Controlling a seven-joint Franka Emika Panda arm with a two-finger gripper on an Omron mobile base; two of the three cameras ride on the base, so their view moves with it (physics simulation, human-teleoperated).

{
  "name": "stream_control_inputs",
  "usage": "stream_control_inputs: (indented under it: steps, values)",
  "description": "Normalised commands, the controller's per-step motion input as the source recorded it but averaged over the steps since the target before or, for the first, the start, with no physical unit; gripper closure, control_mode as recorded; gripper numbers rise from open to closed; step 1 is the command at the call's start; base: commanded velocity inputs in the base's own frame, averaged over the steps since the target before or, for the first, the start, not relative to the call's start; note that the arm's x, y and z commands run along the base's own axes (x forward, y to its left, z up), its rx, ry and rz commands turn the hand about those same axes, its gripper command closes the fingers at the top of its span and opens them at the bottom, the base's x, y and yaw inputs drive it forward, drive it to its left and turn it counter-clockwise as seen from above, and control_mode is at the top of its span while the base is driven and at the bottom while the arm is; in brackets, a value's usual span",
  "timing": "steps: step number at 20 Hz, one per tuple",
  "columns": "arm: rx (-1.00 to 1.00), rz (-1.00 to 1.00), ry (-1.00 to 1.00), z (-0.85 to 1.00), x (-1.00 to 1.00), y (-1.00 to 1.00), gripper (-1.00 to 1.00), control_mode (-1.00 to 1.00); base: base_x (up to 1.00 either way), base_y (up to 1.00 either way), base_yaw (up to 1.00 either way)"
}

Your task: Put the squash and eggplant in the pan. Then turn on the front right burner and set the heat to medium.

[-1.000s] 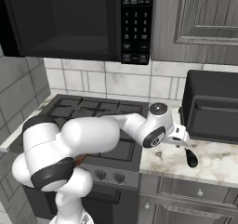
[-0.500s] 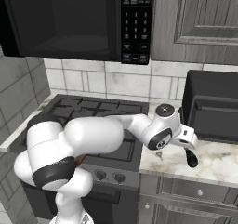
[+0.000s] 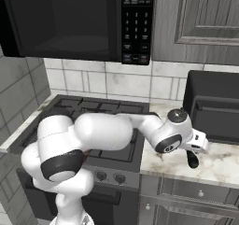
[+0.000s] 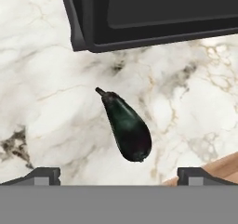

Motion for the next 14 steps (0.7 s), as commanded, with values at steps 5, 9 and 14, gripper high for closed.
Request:
stream_control_inputs:
  steps: [5,9,14]
  values:
    - [0.03,0.02,0.00,0.00,0.00,-0.16,-1.00,-1.00,0.00,0.00,0.00]
    - [0.00,0.00,-0.01,-0.20,0.03,0.00,-1.00,-1.00,0.00,0.00,0.00]
    - [0.00,0.00,0.00,-0.29,0.07,0.00,-1.00,-1.00,0.00,0.00,0.00]
